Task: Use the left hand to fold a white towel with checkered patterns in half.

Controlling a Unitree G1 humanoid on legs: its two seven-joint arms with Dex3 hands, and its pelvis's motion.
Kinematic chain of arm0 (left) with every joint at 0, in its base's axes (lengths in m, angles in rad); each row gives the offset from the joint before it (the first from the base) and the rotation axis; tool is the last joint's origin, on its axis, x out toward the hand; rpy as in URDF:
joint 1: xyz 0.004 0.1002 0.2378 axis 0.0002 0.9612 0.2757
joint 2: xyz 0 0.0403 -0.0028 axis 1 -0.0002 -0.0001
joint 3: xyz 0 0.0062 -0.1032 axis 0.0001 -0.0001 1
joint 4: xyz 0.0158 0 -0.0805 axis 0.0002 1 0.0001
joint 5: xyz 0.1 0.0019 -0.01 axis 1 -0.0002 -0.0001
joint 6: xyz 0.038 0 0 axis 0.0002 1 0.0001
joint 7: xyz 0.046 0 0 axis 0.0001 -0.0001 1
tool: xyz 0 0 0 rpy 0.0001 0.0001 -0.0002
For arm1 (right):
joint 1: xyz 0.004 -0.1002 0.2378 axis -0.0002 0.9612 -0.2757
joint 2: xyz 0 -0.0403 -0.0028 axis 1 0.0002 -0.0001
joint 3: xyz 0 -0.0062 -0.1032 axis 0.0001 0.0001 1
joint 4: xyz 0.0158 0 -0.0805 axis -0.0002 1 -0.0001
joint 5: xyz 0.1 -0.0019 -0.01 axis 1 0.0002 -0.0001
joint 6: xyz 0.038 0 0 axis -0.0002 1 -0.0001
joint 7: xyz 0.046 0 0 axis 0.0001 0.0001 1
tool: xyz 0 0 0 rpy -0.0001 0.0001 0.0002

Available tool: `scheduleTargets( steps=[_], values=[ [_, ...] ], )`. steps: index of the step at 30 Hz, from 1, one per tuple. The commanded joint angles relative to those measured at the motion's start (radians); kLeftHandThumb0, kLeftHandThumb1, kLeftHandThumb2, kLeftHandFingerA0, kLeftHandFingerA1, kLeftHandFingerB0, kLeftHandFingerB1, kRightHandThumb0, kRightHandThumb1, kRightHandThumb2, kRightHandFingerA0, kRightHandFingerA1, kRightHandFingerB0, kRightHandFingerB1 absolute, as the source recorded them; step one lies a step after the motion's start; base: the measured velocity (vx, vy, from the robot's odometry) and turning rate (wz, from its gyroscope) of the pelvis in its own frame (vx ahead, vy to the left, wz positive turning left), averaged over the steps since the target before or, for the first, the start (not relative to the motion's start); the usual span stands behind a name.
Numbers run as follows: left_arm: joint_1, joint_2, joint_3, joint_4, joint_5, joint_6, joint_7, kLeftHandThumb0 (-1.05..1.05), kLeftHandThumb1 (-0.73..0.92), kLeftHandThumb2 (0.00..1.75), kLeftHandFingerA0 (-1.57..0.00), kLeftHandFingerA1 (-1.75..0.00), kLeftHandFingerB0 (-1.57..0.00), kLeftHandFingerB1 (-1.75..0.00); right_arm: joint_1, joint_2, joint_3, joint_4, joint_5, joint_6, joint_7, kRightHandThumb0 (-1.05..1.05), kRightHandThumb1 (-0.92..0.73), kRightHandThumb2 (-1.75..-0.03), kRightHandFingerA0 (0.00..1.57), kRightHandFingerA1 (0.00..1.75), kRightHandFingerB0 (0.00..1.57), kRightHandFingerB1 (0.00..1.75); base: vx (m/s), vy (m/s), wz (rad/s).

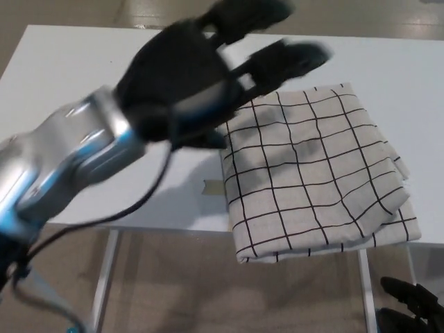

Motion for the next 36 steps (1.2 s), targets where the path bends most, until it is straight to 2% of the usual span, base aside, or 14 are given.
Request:
scheduleTargets(
  steps=[1, 6, 7, 13, 14, 19, 25, 26, 27, 30, 34, 35, 36],
  values=[
    [0.983, 0.280, 0.518, -0.361, -1.082, -0.068, -0.430, -0.36, 0.16, 0.83, -0.01, -0.49, 0.00, -0.46, 0.097, 0.005, -0.003, 0.064, -0.007, -0.018, -0.026, -0.57, -0.55, -0.89, 0.32, 0.51, 0.38, 0.53, 0.00, 0.000, 0.00],
    [1.123, 0.268, 0.514, -0.302, -1.094, -0.098, -0.434, -0.36, 0.16, 0.83, -0.01, -0.49, 0.00, -0.46, 0.093, 0.003, -0.004, 0.059, -0.007, -0.007, -0.025, -0.55, -0.55, -0.90, 0.32, 0.51, 0.38, 0.53, 0.00, 0.000, 0.00],
    [1.135, 0.264, 0.505, -0.290, -1.094, -0.097, -0.433, -0.36, 0.15, 0.83, -0.01, -0.49, 0.00, -0.46, 0.090, 0.004, -0.006, 0.062, -0.005, -0.008, -0.023, -0.48, -0.70, -0.61, 0.39, 0.38, 0.42, 0.38, 0.00, 0.000, 0.00],
    [1.169, 0.247, 0.384, -0.139, -0.912, -0.147, -0.352, -0.37, 0.17, 0.84, -0.01, -0.49, 0.00, -0.46, 0.097, -0.005, -0.010, 0.066, -0.001, -0.018, -0.009, -0.48, -0.70, -0.61, 0.39, 0.38, 0.42, 0.38, 0.00, 0.000, 0.00],
    [1.139, 0.196, 0.346, -0.038, -0.880, -0.136, -0.356, -0.37, 0.18, 0.84, -0.01, -0.49, 0.00, -0.46, 0.104, -0.005, -0.009, 0.056, -0.001, -0.010, -0.007, -0.49, -0.70, -0.61, 0.39, 0.38, 0.42, 0.38, 0.00, 0.000, 0.00],
    [1.121, 0.124, 0.329, 0.085, -0.821, -0.131, -0.340, -0.36, 0.19, 0.84, -0.01, -0.49, 0.00, -0.46, 0.122, 0.003, -0.007, 0.056, -0.005, -0.013, -0.018, -0.48, -0.70, -0.61, 0.40, 0.38, 0.42, 0.38, 0.00, 0.000, 0.00],
    [0.983, -0.035, 0.326, 0.428, -0.627, -0.044, -0.235, -0.36, 0.14, 0.82, -0.02, -0.49, -0.01, -0.46, 0.131, 0.006, -0.009, 0.046, -0.004, 0.002, -0.024, -0.48, -0.67, -0.60, 0.39, 0.38, 0.41, 0.37, 0.00, 0.000, 0.00],
    [0.948, -0.075, 0.336, 0.519, -0.601, -0.027, -0.197, -0.81, 0.43, 0.75, -0.12, -0.37, -0.16, -0.35, 0.128, 0.010, -0.008, 0.040, -0.005, 0.009, -0.029, -0.48, -0.66, -0.61, 0.38, 0.38, 0.40, 0.37, 0.00, 0.000, 0.00],
    [0.940, -0.082, 0.339, 0.538, -0.598, -0.027, -0.192, -0.81, 0.43, 0.75, -0.12, -0.37, -0.16, -0.35, 0.127, 0.010, -0.008, 0.039, -0.005, 0.011, -0.029, -0.48, -0.66, -0.61, 0.38, 0.38, 0.40, 0.37, 0.00, 0.000, 0.00],
    [0.888, -0.163, 0.376, 0.603, -0.602, 0.100, -0.143, -0.75, 0.41, 0.72, -0.13, -0.36, -0.17, -0.35, 0.109, 0.005, -0.013, 0.060, 0.002, -0.003, -0.021, -0.48, -0.67, -0.61, 0.38, 0.37, 0.40, 0.37, 0.00, 0.000, 0.00],
    [0.871, -0.183, 0.373, 0.588, -0.543, 0.156, -0.097, -0.69, 0.39, 0.69, -0.14, -0.36, -0.18, -0.35, 0.105, -0.003, -0.014, 0.047, 0.003, -0.004, -0.013, -0.48, -0.67, -0.61, 0.38, 0.37, 0.40, 0.37, 0.00, 0.000, 0.00],
    [0.866, -0.182, 0.373, 0.590, -0.530, 0.159, -0.094, -0.66, 0.45, 0.55, -0.17, -0.29, -0.23, -0.29, 0.101, -0.004, -0.013, 0.046, 0.000, -0.003, -0.016, -0.47, -0.68, -0.61, 0.38, 0.37, 0.40, 0.37, 0.00, 0.000, 0.00],
    [0.861, -0.183, 0.377, 0.597, -0.521, 0.158, -0.095, -0.66, 0.45, 0.55, -0.17, -0.29, -0.23, -0.29, 0.098, -0.005, -0.011, 0.046, -0.002, -0.003, -0.017, -0.47, -0.68, -0.61, 0.38, 0.37, 0.40, 0.37, 0.00, 0.000, 0.00]
  ],
)
